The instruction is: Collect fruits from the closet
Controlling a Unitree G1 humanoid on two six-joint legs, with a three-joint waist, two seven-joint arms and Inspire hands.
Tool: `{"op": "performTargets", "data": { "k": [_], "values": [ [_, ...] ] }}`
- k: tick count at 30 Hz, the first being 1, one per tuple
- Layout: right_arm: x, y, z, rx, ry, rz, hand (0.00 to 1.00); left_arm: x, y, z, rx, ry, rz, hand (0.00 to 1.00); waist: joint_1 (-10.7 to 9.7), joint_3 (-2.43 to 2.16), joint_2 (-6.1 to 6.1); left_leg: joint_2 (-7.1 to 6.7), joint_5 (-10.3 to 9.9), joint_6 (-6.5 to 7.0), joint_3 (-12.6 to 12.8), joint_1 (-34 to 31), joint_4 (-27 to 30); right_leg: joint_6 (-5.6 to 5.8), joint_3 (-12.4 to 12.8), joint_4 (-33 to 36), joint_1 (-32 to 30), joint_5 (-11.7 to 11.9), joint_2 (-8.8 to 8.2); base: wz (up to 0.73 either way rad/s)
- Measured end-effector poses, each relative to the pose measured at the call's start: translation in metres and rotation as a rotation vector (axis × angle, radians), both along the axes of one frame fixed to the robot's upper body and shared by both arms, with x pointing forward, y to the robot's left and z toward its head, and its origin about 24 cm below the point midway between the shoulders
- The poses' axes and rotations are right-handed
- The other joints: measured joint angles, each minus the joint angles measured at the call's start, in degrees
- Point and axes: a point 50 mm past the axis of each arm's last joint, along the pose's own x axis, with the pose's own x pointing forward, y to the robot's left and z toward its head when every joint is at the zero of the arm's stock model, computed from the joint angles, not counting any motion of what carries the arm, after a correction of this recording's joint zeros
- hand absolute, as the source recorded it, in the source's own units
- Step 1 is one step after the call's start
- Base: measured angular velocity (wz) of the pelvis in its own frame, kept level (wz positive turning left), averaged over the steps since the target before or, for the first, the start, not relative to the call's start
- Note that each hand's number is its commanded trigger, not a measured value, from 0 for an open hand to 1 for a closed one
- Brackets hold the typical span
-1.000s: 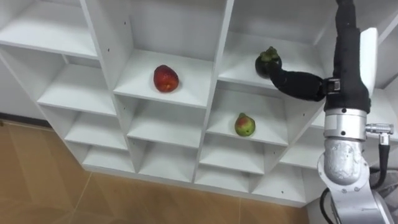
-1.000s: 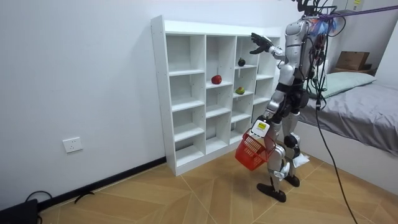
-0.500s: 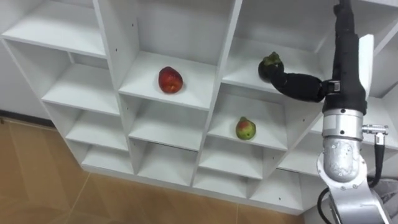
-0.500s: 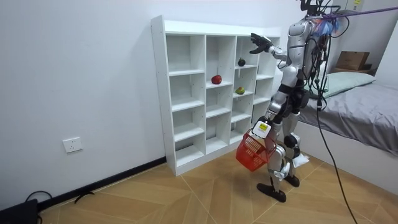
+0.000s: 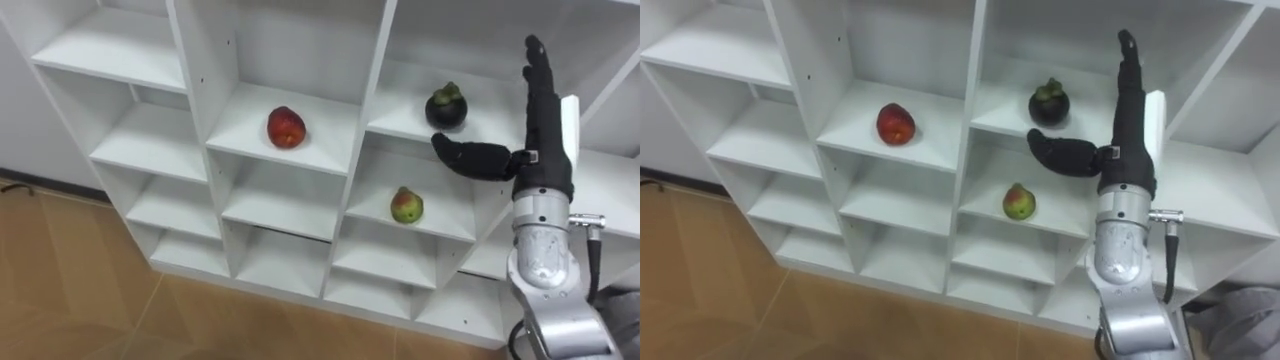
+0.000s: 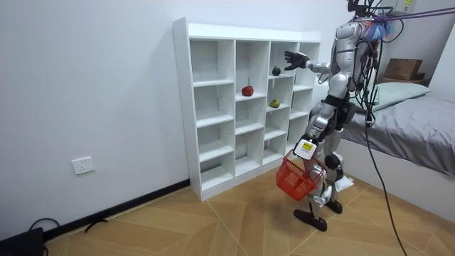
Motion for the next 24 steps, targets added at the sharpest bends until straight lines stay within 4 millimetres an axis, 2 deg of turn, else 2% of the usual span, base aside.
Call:
{"op": "performTargets", "data": {
  "k": [5,10,17,24],
  "values": [
    [0.005,-0.002,0.004,0.022,-0.024,-0.032,0.0,0.005,0.001,0.0,0.003,-0.011,-0.003,1.0,0.25,0.39,-0.54,0.0,0.02,-0.03,-0.69,-0.16,0.03,0.0,-0.63,-0.07,-0.04,0.0,0.0,0.07],
    [0.004,-0.002,0.003,0.031,-0.023,-0.036,0.0,0.01,0.0,0.001,0.0,-0.027,-0.009,1.0,1.48,0.5,-0.37,-0.03,0.01,-0.03,-0.98,-0.61,0.08,0.0,-0.89,-0.06,-0.19,0.0,-0.01,0.02],
    [0.004,-0.003,0.0,0.071,-0.01,-0.041,0.0,0.012,-0.001,0.002,-0.001,-0.04,-0.013,1.0,1.62,0.38,0.35,-0.06,0.11,-0.06,-1.13,-1.31,0.13,0.0,-0.96,-0.03,-0.96,0.0,-0.02,0.01],
    [0.004,-0.004,-0.001,0.116,-0.003,-0.044,0.0,0.013,-0.002,0.001,-0.004,-0.037,-0.03,1.0,1.72,0.32,0.37,-0.06,0.11,-0.06,-1.13,-1.29,0.13,0.0,-1.01,-0.02,-0.95,0.0,-0.03,0.0]
  ]
}}
